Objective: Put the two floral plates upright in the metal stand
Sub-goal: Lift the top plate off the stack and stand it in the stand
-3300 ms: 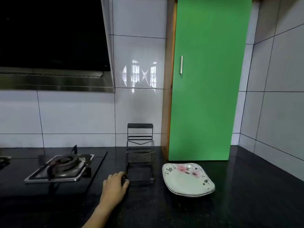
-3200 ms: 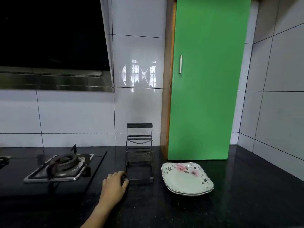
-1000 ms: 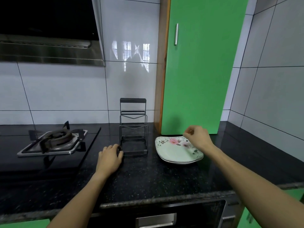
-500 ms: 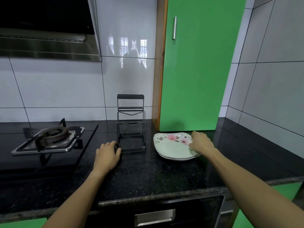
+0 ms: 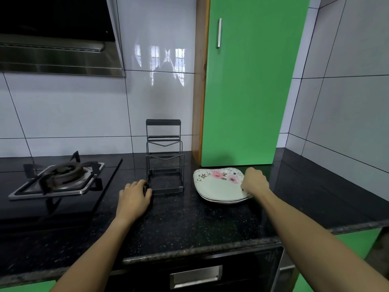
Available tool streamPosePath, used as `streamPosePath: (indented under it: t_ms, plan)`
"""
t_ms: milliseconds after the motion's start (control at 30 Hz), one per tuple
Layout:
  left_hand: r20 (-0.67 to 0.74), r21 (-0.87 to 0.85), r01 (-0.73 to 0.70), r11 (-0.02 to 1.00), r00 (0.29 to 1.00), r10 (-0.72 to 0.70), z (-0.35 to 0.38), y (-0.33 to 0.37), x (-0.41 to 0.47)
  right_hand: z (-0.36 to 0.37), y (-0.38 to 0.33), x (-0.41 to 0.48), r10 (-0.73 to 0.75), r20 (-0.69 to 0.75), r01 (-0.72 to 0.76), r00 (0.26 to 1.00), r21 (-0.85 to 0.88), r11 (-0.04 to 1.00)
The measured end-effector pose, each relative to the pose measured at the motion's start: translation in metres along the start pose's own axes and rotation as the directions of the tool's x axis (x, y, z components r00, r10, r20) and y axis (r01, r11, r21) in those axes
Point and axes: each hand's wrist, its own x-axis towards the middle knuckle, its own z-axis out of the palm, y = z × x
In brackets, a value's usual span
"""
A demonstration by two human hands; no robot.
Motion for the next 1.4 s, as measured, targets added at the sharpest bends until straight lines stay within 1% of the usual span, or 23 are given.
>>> streamPosePath:
  t_ms: [167, 433, 600, 767, 933, 1067, 1200, 1333, 1400]
  plan:
    - [-0.002, 0.002, 0.004, 1.000, 1.000, -0.004, 0.000, 0.001, 0.000, 0.000, 0.000, 0.003, 0.044, -0.002, -0.043, 0.999, 0.021, 0.999]
    - [0.003, 0.003, 0.002, 1.000, 1.000, -0.003, -0.001, 0.002, 0.000, -0.008, -0.002, 0.005, 0.046, 0.013, -0.047, 0.999, 0.061, 0.997]
    - [0.005, -0.002, 0.003, 1.000, 1.000, -0.003, 0.000, 0.000, 0.000, -0.017, -0.006, 0.010, 0.028, 0.029, -0.030, 0.999, 0.061, 0.998]
    - [-0.009, -0.004, -0.003, 1.000, 1.000, 0.003, 0.001, 0.000, 0.001, -0.030, -0.008, 0.017, 0.014, 0.008, -0.015, 1.000, 0.056, 0.998]
    - [-0.010, 0.002, -0.003, 1.000, 1.000, 0.003, 0.001, 0.000, 0.000, -0.045, -0.012, 0.021, -0.011, 0.051, 0.008, 0.999, 0.056, 0.998]
    - [-0.007, 0.002, -0.001, 1.000, 1.000, 0.001, 0.001, 0.000, 0.001, -0.057, -0.017, 0.020, -0.033, 0.038, 0.032, 0.999, 0.026, 0.999]
    - [-0.011, 0.002, -0.003, 1.000, 1.000, 0.003, 0.002, -0.001, 0.001, -0.068, -0.023, 0.023, -0.056, 0.030, 0.056, 0.998, 0.017, 0.998]
    - [-0.009, 0.008, -0.002, 1.000, 1.000, 0.002, 0.002, -0.001, 0.001, -0.078, -0.030, 0.020, -0.067, 0.055, 0.066, 0.996, 0.021, 0.998]
    - [-0.009, 0.010, 0.002, 1.000, 1.000, -0.002, 0.001, 0.000, 0.001, -0.082, -0.034, 0.017, -0.066, 0.039, 0.065, 0.997, 0.016, 0.998]
